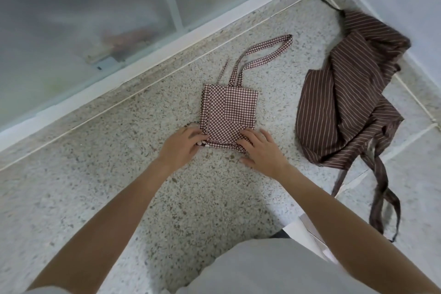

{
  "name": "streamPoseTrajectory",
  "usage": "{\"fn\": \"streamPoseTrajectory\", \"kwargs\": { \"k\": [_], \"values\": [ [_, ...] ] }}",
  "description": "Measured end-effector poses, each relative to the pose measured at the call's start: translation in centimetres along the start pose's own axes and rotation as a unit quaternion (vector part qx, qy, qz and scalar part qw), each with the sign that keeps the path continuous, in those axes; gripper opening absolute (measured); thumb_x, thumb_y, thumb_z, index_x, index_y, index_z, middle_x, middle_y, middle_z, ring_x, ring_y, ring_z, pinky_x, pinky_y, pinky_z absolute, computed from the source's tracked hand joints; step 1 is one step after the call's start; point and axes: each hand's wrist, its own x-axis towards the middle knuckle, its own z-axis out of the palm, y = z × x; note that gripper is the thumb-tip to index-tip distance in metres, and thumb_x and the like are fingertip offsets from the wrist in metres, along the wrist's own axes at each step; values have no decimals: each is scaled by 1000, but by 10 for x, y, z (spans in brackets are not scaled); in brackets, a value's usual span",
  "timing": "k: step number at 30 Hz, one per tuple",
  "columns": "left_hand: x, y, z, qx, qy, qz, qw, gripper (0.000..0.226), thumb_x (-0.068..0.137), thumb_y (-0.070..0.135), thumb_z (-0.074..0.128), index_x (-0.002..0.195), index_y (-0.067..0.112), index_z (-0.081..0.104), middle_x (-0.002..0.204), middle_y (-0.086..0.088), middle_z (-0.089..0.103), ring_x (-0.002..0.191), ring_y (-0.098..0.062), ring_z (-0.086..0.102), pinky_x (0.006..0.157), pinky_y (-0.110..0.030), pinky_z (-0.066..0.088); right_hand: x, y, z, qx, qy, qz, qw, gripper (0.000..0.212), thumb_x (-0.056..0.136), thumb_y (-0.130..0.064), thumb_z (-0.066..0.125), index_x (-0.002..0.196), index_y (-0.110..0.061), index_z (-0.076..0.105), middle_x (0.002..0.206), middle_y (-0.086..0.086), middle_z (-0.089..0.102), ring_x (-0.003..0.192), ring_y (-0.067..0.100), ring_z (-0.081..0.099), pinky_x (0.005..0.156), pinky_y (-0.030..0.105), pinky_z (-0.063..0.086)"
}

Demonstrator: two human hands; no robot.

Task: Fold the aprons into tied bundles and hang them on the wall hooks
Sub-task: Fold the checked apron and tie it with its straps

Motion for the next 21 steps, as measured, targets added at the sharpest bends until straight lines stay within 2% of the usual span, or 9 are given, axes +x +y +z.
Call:
{"fn": "streamPoseTrajectory", "kwargs": {
  "k": [3,5,8,11,13,16,18,19,21],
  "values": [
    [-5,-2,-4,39,-8,-10,999,46,78,15,68,122,23,58,124,-5,54,112,-25,50,81,-42,52,4,3,-5,-15,7,-20,1000,54,73,-42,74,115,-13,60,130,10,57,119,29,55,100,48,42],
    [-5,0,-6,49,20,-10,999,45,76,20,67,120,20,56,126,-4,50,116,-22,43,88,-45,48,7,8,-9,-24,24,-41,999,49,71,-36,78,109,-10,62,125,9,61,114,27,59,98,45,44],
    [5,4,-11,48,37,40,997,53,77,30,65,124,18,44,138,-3,42,128,-20,34,104,-47,37,10,17,-8,-56,54,-88,993,32,81,-32,64,104,-11,63,121,8,63,112,28,59,103,44,40],
    [25,4,-14,56,-61,95,992,82,77,60,58,143,22,28,154,6,20,142,-13,12,118,-40,3,13,21,-9,-80,62,-118,988,25,87,-30,51,98,-12,64,116,9,65,119,34,53,111,50,28],
    [37,-2,-18,68,-121,84,987,97,71,78,46,147,23,21,155,8,17,143,-12,10,117,-35,-4,17,25,-16,-69,56,-120,989,21,89,-29,48,94,-12,60,106,6,67,120,36,52,112,56,21],
    [44,-13,-27,8,-192,43,980,100,65,82,46,147,29,20,155,11,15,141,-12,13,117,-34,6,26,36,-32,25,33,-99,994,28,93,-31,29,97,-14,52,88,1,66,98,24,63,115,50,13],
    [45,-11,-33,-61,-195,8,979,88,71,66,62,144,28,29,151,10,27,136,-12,27,110,-26,23,39,38,-45,153,9,-42,987,34,95,-35,19,99,-13,45,83,1,60,79,22,61,110,44,29],
    [48,-9,-33,-115,-173,-29,978,77,75,53,68,140,25,37,143,6,40,128,-14,40,99,-19,32,48,39,-50,222,10,-1,975,36,96,-36,18,100,-11,44,83,2,57,73,23,57,95,42,42],
    [57,-2,-34,-230,-97,-123,960,53,81,36,69,128,20,52,116,2,61,100,-16,59,71,-13,40,66,42,-56,295,45,80,951,34,100,-34,21,103,-8,43,88,3,50,69,22,52,66,35,43]
  ]
}}
